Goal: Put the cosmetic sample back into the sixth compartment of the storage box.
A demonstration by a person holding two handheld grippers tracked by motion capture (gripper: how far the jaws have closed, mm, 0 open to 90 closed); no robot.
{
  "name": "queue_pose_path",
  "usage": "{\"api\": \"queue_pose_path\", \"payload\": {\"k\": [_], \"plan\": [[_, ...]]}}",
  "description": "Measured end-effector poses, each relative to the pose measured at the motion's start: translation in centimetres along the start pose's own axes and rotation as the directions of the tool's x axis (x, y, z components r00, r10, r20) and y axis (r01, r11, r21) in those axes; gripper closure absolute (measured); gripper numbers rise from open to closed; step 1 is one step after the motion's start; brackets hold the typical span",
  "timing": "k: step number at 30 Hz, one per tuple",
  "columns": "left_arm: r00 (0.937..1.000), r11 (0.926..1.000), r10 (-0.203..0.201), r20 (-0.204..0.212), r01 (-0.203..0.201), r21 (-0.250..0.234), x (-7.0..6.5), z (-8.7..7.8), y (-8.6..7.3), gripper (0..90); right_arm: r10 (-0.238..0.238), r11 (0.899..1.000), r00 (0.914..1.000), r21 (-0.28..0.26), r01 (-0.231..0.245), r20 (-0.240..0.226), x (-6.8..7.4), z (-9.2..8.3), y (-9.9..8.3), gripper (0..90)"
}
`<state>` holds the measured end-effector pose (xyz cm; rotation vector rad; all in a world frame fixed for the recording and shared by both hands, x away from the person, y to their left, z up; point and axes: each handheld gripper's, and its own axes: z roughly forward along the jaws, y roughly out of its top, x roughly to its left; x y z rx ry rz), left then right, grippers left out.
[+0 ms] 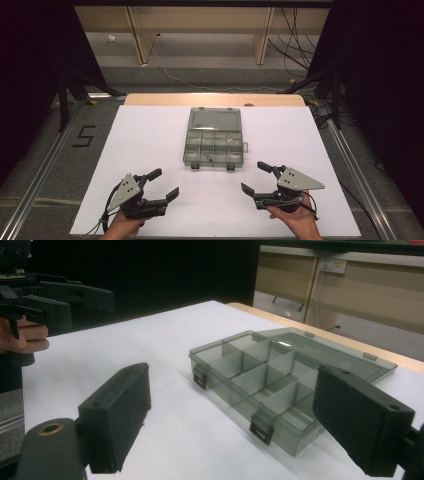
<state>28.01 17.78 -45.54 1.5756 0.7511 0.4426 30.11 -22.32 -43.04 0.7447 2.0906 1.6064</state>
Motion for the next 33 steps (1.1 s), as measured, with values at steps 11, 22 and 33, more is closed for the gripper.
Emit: {"api": "queue_pose_path", "payload": {"k": [11, 22, 33], "plan": [[1.0, 1.0, 0.004, 0.001, -0.004, 0.0, 0.03, 0.07, 0.0, 15.0, -0.025, 1.0, 0.9995, -0.007, 0.025, 0.02, 0.07, -0.45, -0.61, 15.9], [1.0, 1.0, 0.003, -0.001, -0.003, 0.002, 0.05, 0.09, 0.0, 15.0, -0.028, 1.0, 0.9994, 0.0, 0.028, 0.017, 0.03, -0.51, -0.56, 15.8], [1.0, 1.0, 0.003, 0.0, -0.003, 0.003, 0.04, 0.1, 0.0, 15.0, -0.019, 1.0, 0.9996, 0.011, 0.019, 0.02, -0.1, -0.61, -0.58, 15.8]]}}
